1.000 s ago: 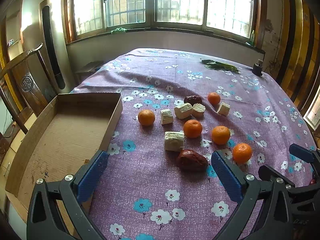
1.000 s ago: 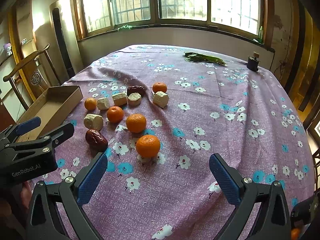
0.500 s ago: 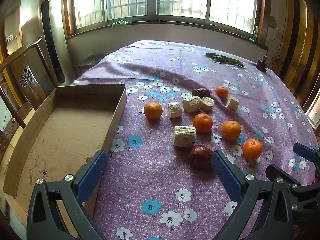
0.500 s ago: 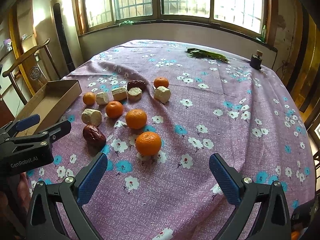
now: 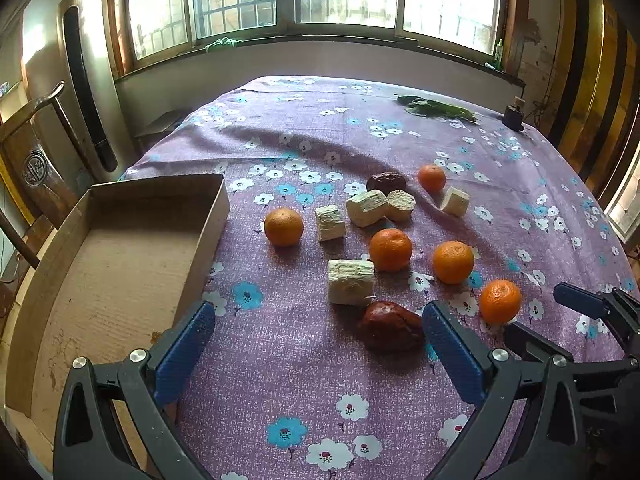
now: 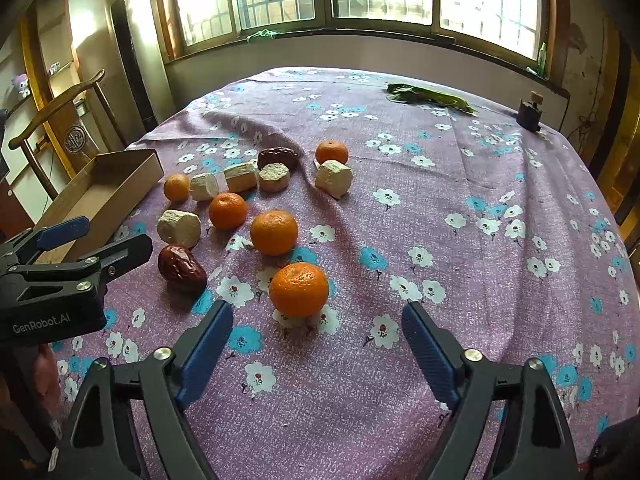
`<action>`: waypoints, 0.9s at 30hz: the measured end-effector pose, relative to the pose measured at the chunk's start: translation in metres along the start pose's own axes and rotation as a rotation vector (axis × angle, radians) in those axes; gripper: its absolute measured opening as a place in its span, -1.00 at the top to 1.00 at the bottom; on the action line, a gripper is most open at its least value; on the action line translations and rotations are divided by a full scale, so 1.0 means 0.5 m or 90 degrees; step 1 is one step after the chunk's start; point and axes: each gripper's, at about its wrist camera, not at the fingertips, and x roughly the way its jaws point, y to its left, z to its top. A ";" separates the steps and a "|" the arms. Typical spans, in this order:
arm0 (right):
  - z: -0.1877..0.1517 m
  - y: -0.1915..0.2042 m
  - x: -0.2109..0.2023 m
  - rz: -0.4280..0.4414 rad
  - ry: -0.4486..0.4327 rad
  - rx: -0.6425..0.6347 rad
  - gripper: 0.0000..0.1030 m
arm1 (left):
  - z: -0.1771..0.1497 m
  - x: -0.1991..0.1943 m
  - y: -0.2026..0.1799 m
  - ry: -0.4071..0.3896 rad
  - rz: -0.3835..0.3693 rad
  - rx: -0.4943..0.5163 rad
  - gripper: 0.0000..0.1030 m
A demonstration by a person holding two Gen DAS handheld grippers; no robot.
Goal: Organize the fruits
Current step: 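Grasp the white yam chunk with the left gripper while the right grasps a tangerine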
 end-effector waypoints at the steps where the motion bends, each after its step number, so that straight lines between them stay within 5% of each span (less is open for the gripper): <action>1: 0.002 -0.002 0.007 0.001 0.004 -0.001 -0.52 | 0.003 0.002 0.000 0.001 -0.001 0.001 -1.00; 7: 0.011 -0.012 0.044 0.026 0.023 0.002 -0.39 | 0.014 0.025 -0.004 0.018 -0.010 0.004 -1.00; 10: 0.012 -0.007 0.063 0.040 0.037 -0.008 -0.05 | 0.018 0.039 -0.010 0.025 -0.012 0.009 -1.00; 18: 0.010 -0.008 0.061 0.063 0.031 -0.007 0.12 | 0.031 0.073 -0.025 0.031 -0.016 0.031 -0.98; 20: 0.009 -0.006 0.060 0.062 0.030 -0.011 0.12 | 0.032 0.082 -0.026 0.036 -0.016 0.035 -0.69; 22: 0.008 -0.004 0.061 0.062 0.029 -0.015 0.12 | 0.030 0.098 -0.023 0.056 -0.029 0.031 -0.12; 24: 0.008 -0.006 0.060 0.064 0.028 -0.012 0.13 | 0.028 0.111 -0.017 0.072 -0.044 0.017 0.25; 27: 0.008 -0.011 0.058 0.078 0.027 0.001 0.23 | 0.024 0.117 -0.009 0.081 -0.072 0.002 0.43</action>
